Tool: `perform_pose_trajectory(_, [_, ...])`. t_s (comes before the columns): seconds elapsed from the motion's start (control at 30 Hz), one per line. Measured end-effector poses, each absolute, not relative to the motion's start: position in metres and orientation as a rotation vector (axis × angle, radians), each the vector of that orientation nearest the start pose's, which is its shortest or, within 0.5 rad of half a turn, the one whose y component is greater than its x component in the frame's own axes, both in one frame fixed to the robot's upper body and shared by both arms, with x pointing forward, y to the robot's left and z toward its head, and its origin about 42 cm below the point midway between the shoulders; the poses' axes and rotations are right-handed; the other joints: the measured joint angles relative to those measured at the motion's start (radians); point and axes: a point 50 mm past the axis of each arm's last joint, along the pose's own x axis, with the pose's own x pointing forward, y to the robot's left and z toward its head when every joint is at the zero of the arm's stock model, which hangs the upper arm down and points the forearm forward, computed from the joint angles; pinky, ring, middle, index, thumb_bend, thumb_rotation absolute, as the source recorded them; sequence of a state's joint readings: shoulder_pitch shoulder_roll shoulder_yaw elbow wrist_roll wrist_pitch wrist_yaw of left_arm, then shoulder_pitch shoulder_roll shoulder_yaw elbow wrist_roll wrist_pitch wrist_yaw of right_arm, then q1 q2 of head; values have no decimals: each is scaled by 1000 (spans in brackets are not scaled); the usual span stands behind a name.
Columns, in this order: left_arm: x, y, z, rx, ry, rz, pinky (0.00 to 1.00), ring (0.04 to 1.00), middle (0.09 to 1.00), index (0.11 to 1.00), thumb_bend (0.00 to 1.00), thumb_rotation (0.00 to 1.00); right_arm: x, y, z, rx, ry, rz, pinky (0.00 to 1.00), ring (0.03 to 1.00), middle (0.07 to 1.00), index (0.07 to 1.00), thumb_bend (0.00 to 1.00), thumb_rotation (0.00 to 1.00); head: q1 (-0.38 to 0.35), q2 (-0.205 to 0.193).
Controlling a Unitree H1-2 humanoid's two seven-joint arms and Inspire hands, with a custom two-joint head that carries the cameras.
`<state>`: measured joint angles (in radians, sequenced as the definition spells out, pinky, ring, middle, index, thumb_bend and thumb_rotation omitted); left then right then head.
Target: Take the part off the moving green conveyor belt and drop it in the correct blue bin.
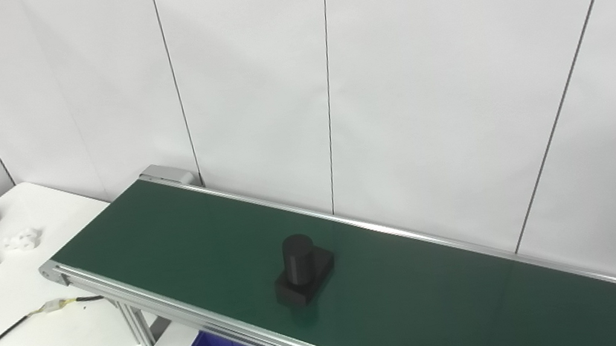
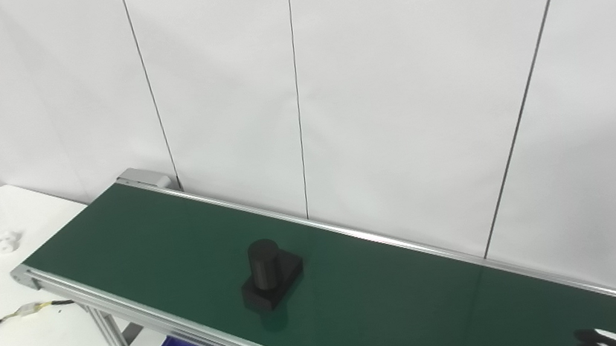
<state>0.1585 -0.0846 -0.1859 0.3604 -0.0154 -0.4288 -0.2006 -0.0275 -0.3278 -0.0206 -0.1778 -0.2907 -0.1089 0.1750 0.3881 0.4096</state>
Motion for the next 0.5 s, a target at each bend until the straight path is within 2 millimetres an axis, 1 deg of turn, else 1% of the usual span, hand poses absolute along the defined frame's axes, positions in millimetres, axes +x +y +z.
perform_pose_trajectory(0.1, [199, 127, -1, -124, 63, -324, 659, 712, 745, 773, 1000, 290, 295, -293, 171, -647, -264, 182, 530, 684, 721, 756, 653, 840, -12, 2])
perform_pose_trajectory(0.17, [200, 128, -1, -126, 61, -324, 664, 713, 745, 771, 1000, 279, 301, -293, 170, -643, -263, 180, 538, 689, 725, 755, 643, 827, -18, 3])
perform_pose_trajectory(0.33, [200, 131, -2, -141, 63, -307, 662, 711, 744, 766, 1000, 270, 311, -283, 174, -630, -288, 188, 544, 695, 735, 772, 668, 839, -34, 6])
perform_pose_trajectory(0.5, [201, 135, -2, -137, 63, -298, 651, 702, 735, 760, 1000, 262, 320, -272, 173, -622, -293, 214, 567, 704, 745, 779, 607, 788, -61, 6])
